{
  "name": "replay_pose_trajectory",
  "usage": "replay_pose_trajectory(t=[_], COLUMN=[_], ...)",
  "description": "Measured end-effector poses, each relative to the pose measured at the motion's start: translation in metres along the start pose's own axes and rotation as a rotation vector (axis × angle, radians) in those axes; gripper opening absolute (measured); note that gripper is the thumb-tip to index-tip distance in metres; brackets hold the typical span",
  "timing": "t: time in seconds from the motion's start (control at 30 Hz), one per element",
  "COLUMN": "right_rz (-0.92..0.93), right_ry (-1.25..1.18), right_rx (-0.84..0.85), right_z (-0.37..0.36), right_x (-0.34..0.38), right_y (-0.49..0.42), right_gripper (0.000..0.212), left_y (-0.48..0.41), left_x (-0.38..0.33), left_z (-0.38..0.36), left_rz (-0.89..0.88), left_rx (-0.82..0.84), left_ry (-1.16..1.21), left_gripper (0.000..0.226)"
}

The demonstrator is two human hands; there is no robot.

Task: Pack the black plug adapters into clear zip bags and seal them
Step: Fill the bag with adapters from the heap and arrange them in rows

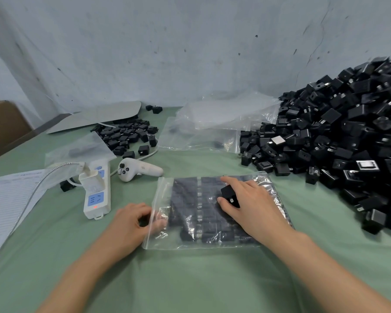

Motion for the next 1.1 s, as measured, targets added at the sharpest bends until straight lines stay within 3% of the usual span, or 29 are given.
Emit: replay_pose_trajectory(t=[0.17, 0.3, 0.4, 0.57, 0.67, 0.83, 1.0, 1.1], right_rz=[-0.003, -0.01, 0.028, 0.142, 0.168, 0.143, 0.181, 0.237], right_ry=[-0.034, -0.199, -0.326, -0.403, -0.427, -0.446, -0.408, -0.298], right_rx=[0.004, -0.064, -0.089, -0.089, -0.112, -0.139, -0.119, -0.063], right_z=[0.007, 0.02, 0.028, 0.037, 0.037, 0.036, 0.033, 0.028], right_x=[0.002, 0.003, 0.012, 0.046, 0.059, 0.061, 0.062, 0.057], right_y=[0.0, -0.002, -0.003, 0.002, 0.006, 0.011, 0.01, 0.01], right_gripper=[0.049, 0.044, 0.04, 0.042, 0.043, 0.041, 0.045, 0.059], left_y=[0.005, 0.007, 0.005, 0.004, 0.004, 0.005, 0.003, 0.001], left_x=[0.005, 0.007, -0.015, -0.078, -0.099, -0.105, -0.097, -0.077], left_z=[0.013, 0.029, 0.032, 0.007, -0.014, -0.029, -0.028, -0.009], left_rz=[0.031, 0.125, 0.082, -0.025, 0.007, 0.116, 0.153, 0.152], left_rx=[0.031, -0.228, -0.331, -0.163, -0.024, 0.083, 0.095, -0.043], left_ry=[0.005, 0.095, 0.301, 0.564, 0.699, 0.868, 0.945, 0.838], left_gripper=[0.004, 0.02, 0.02, 0.022, 0.039, 0.048, 0.045, 0.043])
Point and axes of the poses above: each hand's wrist, its own y-axis away from the middle knuckle, its own z-axis out of the back of the hand, x = y × z, the point moved 3 cm from there along -y, towards the middle knuckle, and after that the axes turned 7 degrees about y, right-handed, at the moved point
